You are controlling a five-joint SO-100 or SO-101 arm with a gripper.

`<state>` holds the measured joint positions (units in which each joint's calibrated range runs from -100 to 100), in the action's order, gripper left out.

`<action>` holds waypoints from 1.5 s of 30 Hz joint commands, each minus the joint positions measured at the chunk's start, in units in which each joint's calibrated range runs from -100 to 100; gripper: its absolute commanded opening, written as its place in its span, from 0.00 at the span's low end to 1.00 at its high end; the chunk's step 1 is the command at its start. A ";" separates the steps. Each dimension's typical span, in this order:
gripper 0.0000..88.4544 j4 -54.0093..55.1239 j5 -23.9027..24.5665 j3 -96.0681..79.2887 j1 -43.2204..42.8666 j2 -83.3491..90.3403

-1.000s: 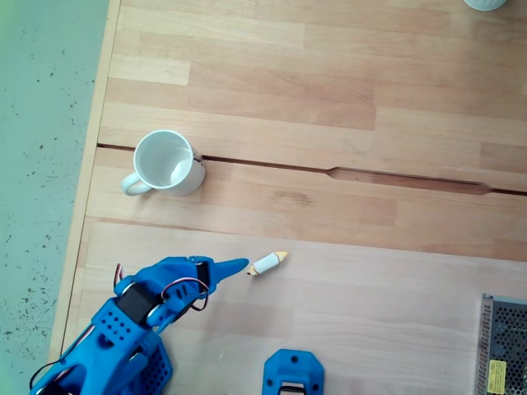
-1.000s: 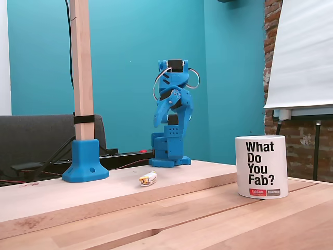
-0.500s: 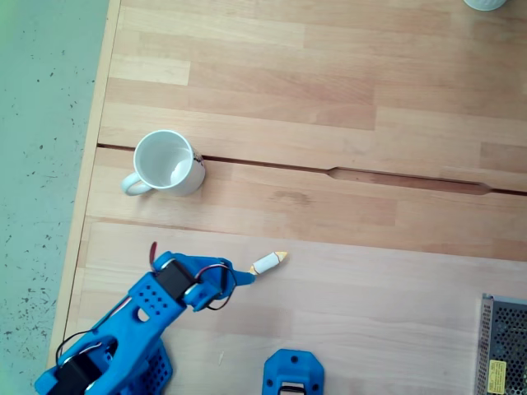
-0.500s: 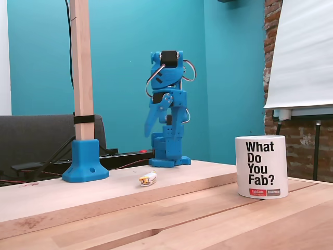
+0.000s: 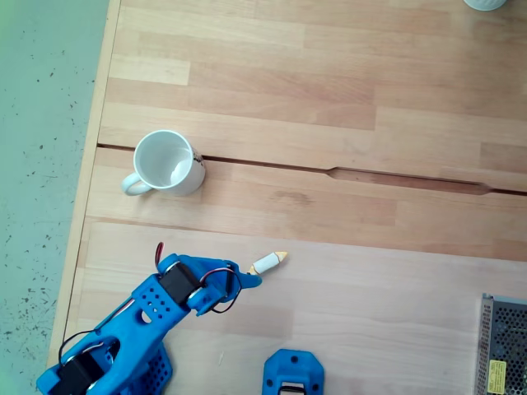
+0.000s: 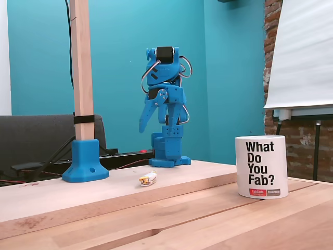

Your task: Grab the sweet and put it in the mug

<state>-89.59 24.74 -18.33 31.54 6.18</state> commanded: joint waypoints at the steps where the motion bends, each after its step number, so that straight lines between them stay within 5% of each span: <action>1: 0.42 -0.33 0.05 2.54 0.49 0.71; 14: 0.43 0.96 0.29 -8.34 1.43 0.54; 27: 0.42 3.21 7.62 -5.31 6.95 -0.24; 45: 0.43 3.21 8.89 8.70 5.14 -17.45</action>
<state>-86.66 33.38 -13.58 36.78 -10.17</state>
